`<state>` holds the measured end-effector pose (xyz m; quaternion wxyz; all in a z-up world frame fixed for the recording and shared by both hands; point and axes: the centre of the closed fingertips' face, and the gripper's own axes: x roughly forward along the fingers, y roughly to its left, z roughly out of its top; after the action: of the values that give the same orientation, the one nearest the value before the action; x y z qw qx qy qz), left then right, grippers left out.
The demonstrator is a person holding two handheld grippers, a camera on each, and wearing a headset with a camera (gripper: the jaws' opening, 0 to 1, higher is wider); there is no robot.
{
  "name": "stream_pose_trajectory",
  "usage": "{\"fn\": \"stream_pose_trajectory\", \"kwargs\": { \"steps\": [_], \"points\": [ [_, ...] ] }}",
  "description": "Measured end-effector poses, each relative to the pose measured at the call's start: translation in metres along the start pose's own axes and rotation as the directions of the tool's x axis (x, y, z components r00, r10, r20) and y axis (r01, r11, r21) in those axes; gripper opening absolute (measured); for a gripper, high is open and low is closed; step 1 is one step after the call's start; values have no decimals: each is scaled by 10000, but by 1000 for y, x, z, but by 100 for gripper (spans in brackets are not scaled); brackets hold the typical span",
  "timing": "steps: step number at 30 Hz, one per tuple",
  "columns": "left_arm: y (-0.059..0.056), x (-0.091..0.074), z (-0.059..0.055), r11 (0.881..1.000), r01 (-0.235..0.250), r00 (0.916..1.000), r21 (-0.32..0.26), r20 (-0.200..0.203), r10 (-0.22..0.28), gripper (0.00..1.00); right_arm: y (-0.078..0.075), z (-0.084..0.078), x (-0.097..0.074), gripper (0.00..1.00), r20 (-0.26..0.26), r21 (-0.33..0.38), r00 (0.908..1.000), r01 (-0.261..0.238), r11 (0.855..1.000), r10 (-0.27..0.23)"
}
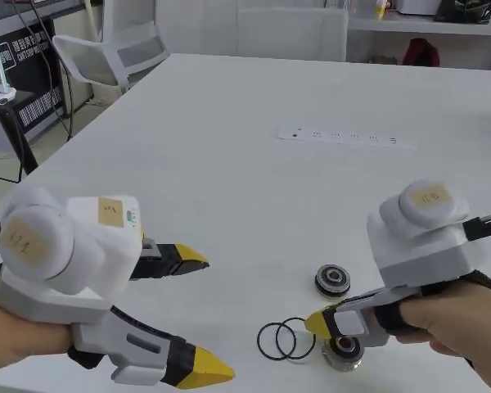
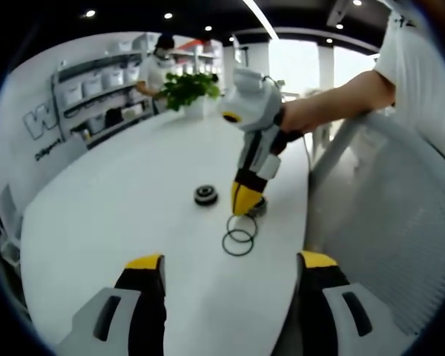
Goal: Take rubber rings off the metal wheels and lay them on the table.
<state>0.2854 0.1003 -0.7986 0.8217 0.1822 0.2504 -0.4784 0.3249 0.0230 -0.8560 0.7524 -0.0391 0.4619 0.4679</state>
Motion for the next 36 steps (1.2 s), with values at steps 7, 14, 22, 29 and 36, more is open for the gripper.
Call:
{"fn": "stream_pose_trajectory", "kwargs": {
  "steps": [7, 14, 22, 29, 36],
  "points": [
    [0, 0, -2, 10000, 17, 9999, 67, -100, -16, 72, 0, 0, 0, 0, -12, -36, 10000, -35, 10000, 35],
    [-1, 1, -2, 10000, 29, 10000, 59, -88, -28, 71, -1, 0, -1, 1, -20, -141, 10000, 8, 9999, -8],
    [-1, 0, -1, 10000, -7, 10000, 75, -61, 8, 71, -4, 6, -7, 2, 264, 3, 9996, 38, 10000, -38],
    [0, 0, -1, 10000, -15, 10000, 74, -58, 15, 71, -9, 15, -15, 3, 739, 195, 9972, 130, 9997, -144],
    [3, -7, 16, 9998, -130, 9986, -179, 511, 139, 71, -15, 34, -31, 5, 1802, 432, 9832, 230, 9988, -304]
  ]
}}
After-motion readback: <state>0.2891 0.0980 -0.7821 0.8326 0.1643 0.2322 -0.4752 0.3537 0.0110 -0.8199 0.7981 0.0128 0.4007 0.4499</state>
